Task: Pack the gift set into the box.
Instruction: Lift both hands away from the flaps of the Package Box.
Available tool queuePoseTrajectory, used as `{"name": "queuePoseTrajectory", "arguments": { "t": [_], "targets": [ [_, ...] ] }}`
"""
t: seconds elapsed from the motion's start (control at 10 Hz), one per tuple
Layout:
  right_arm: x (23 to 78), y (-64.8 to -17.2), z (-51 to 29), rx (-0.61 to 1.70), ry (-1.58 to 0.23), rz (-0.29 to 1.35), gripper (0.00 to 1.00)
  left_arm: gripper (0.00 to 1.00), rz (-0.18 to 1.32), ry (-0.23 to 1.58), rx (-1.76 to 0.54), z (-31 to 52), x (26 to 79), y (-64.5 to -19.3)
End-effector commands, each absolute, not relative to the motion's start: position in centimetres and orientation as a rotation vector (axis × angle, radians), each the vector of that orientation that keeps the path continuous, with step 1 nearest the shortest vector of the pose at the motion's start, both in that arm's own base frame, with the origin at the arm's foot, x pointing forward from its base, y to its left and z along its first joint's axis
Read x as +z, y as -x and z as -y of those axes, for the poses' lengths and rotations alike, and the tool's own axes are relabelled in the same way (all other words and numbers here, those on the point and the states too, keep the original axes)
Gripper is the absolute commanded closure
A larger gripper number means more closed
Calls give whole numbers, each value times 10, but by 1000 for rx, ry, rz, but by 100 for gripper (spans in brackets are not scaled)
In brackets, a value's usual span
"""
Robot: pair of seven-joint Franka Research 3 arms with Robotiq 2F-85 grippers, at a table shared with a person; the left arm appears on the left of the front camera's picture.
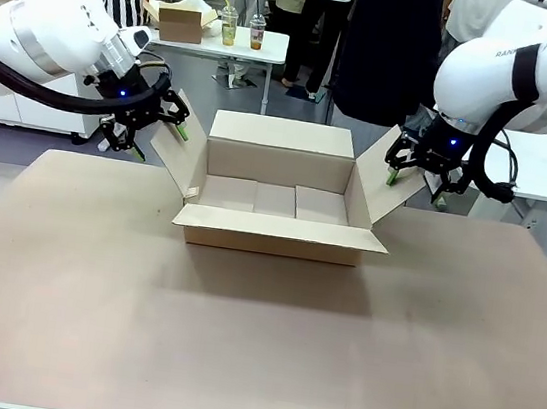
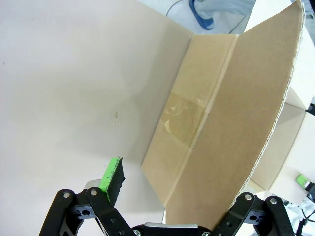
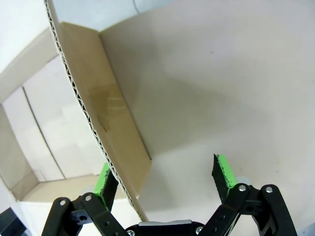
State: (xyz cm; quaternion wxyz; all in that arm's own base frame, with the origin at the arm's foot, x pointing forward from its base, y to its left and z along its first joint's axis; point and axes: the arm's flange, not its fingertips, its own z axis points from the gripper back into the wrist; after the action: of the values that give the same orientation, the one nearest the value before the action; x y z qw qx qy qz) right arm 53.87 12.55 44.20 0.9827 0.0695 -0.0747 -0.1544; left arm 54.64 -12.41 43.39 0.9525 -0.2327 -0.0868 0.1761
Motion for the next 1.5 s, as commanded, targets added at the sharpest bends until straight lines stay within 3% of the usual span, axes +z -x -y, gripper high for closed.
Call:
{"name": "queuePoseTrajectory", "arguments": {
  "t": [0.0,1.4],
  "targets": [
    [446,-540,-127,-312,-111,156,0,0,173,458,368,125,435,-546],
    [446,-540,-127,-312,-111,156,0,0,173,458,368,125,435,-546]
  ]
}}
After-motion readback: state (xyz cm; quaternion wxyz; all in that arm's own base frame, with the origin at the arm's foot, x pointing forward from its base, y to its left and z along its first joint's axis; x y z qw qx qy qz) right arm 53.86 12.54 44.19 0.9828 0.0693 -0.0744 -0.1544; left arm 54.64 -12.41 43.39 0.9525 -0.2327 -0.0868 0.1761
